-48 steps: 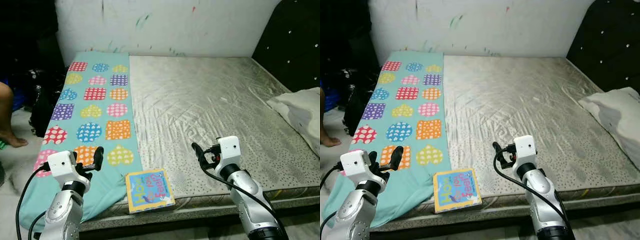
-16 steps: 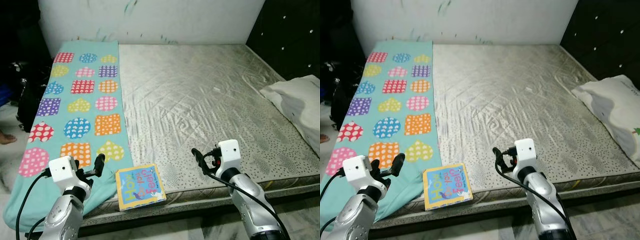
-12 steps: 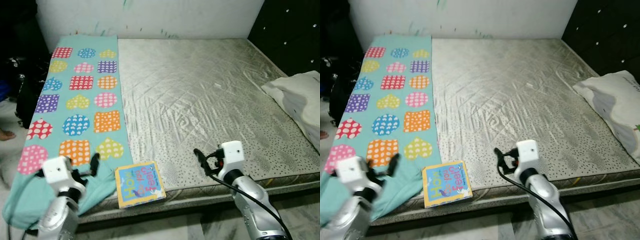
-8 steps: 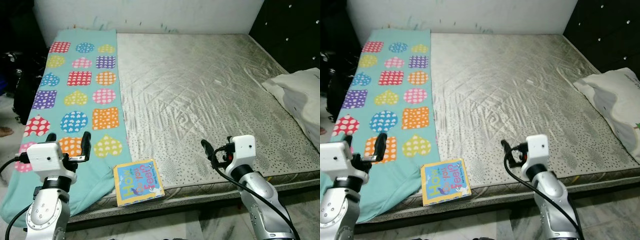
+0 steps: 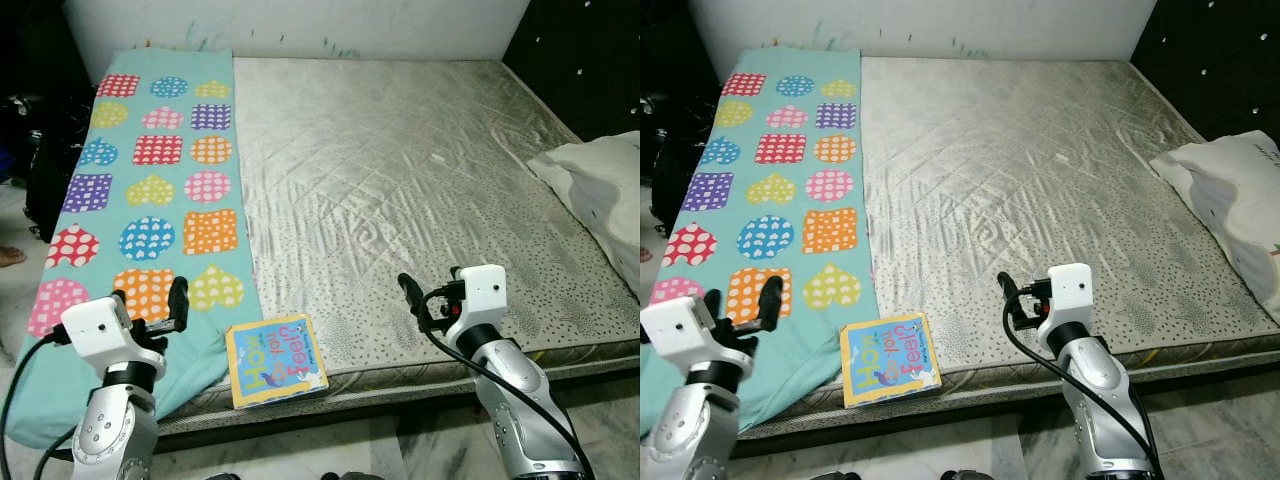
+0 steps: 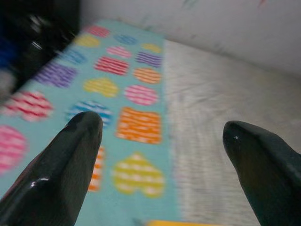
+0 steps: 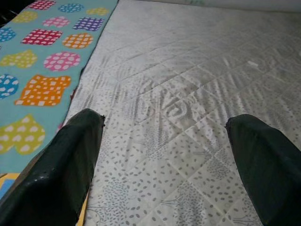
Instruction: Clean up the room
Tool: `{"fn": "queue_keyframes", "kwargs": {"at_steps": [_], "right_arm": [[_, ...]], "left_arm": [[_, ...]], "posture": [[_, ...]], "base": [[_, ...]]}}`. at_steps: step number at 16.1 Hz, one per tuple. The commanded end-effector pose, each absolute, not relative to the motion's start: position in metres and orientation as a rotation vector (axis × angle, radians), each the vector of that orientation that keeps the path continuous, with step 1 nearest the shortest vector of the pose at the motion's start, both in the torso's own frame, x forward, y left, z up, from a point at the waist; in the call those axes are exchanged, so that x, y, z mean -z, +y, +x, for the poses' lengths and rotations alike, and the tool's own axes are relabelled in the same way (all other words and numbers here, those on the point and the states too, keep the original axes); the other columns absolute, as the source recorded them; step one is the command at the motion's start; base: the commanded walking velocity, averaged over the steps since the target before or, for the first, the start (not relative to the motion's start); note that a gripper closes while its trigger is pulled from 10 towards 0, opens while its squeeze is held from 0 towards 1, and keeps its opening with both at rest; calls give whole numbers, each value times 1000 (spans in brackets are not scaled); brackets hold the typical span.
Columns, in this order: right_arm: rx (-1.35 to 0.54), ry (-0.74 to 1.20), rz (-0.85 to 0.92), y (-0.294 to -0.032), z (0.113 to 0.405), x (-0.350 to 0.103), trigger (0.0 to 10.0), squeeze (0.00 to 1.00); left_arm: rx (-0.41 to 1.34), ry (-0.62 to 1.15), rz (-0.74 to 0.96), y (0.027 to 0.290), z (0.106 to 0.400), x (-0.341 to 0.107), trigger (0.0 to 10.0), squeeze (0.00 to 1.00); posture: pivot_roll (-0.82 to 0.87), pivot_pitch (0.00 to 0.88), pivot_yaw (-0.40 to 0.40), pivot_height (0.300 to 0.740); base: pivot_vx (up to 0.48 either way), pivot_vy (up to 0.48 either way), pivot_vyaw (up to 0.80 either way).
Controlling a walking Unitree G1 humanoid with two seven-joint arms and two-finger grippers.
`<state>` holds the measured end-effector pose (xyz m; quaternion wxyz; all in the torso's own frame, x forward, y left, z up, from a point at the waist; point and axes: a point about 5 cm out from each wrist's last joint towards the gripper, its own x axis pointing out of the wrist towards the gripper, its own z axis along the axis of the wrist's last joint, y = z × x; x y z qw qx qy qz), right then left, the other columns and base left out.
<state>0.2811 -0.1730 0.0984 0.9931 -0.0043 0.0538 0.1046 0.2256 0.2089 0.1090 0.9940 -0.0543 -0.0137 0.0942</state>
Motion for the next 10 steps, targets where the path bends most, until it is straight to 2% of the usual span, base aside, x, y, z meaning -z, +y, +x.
{"fn": "queue_keyframes", "kwargs": {"at_steps": [1, 5, 10], "right_arm": [[-201, 97, -28, -174, 282, -101, 10000, 0], [-193, 97, -42, -174, 284, -100, 10000, 0], [-191, 85, -32, -171, 286, -99, 10000, 0]], "left_arm": [[-190, -33, 32, 208, 228, -109, 10000, 0], [-151, -59, 217, 199, 230, -112, 10000, 0], [-100, -50, 106, 193, 229, -103, 10000, 0]], "posture": [[-113, 124, -77, 740], [-113, 115, -76, 740], [-105, 85, -78, 740]], "base": [[0, 0, 0], [0, 0, 0], [0, 0, 0]]}}
